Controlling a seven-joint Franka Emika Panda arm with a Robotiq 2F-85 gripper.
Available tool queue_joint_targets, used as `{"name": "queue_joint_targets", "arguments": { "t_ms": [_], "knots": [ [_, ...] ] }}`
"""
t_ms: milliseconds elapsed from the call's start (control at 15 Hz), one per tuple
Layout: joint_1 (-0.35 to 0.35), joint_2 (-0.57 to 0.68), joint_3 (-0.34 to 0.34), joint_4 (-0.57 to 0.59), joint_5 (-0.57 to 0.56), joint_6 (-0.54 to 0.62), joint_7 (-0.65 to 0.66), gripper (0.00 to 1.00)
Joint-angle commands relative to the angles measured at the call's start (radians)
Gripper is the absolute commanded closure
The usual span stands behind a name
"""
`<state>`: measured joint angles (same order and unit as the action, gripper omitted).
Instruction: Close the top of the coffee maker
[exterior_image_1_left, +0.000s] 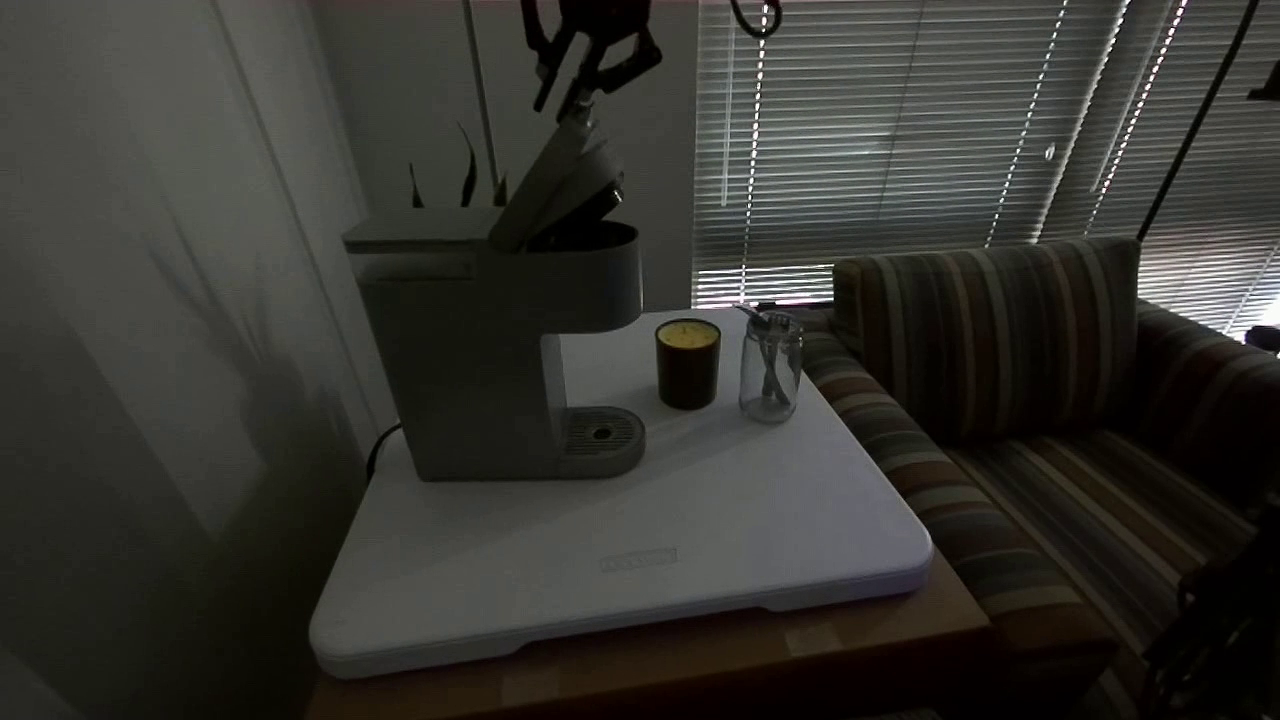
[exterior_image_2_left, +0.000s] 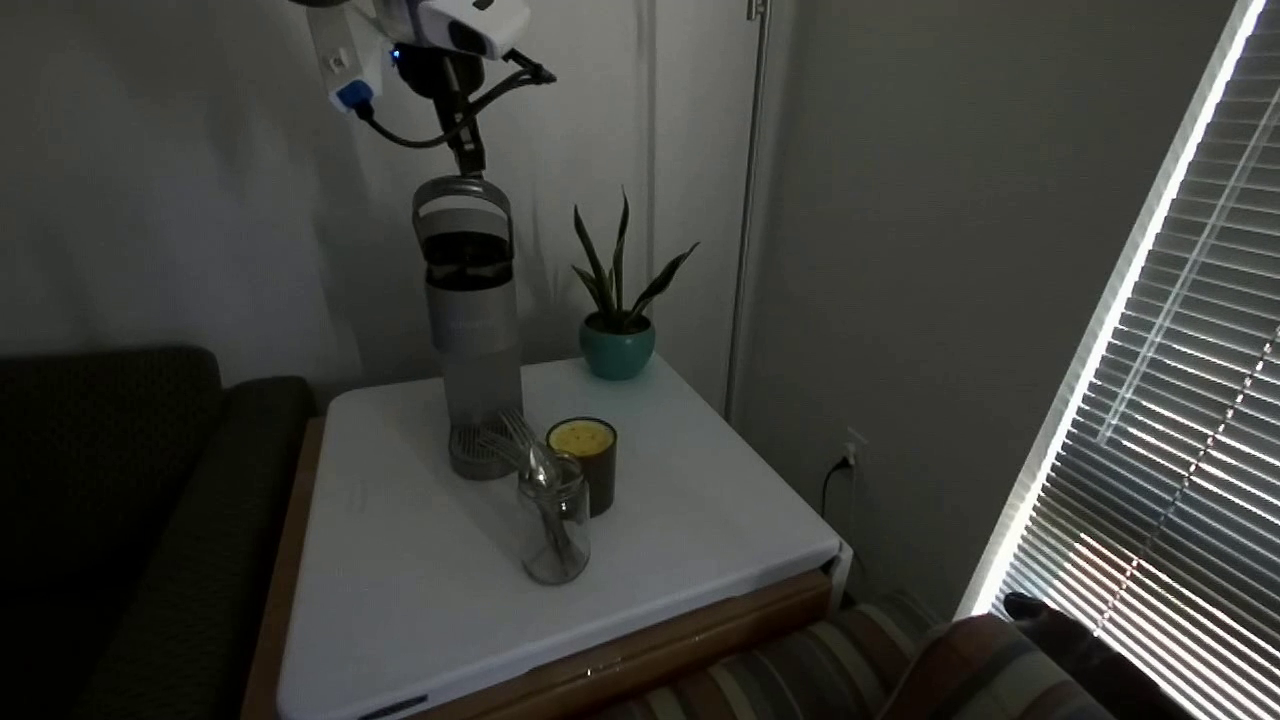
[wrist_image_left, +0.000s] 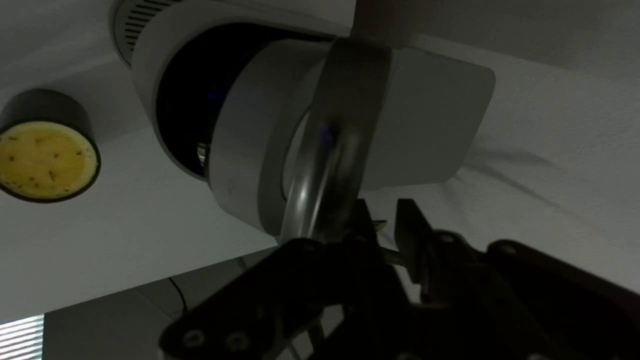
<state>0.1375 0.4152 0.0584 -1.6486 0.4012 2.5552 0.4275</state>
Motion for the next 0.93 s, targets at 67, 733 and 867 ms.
{"name": "queue_joint_targets", "arguments": {
  "t_ms": [67, 733, 867],
  "knots": [
    [-0.018, -0.064, 0.017, -0.12, 0.014, 0.026, -0.015, 1.0],
    [-0.034, -0.148, 0.0, -0.346, 0.042, 0.178, 0.021, 1.0],
    [-0.043, -0.148, 0.011, -0.376, 0.082, 0.212, 0.011, 1.0]
  ]
}}
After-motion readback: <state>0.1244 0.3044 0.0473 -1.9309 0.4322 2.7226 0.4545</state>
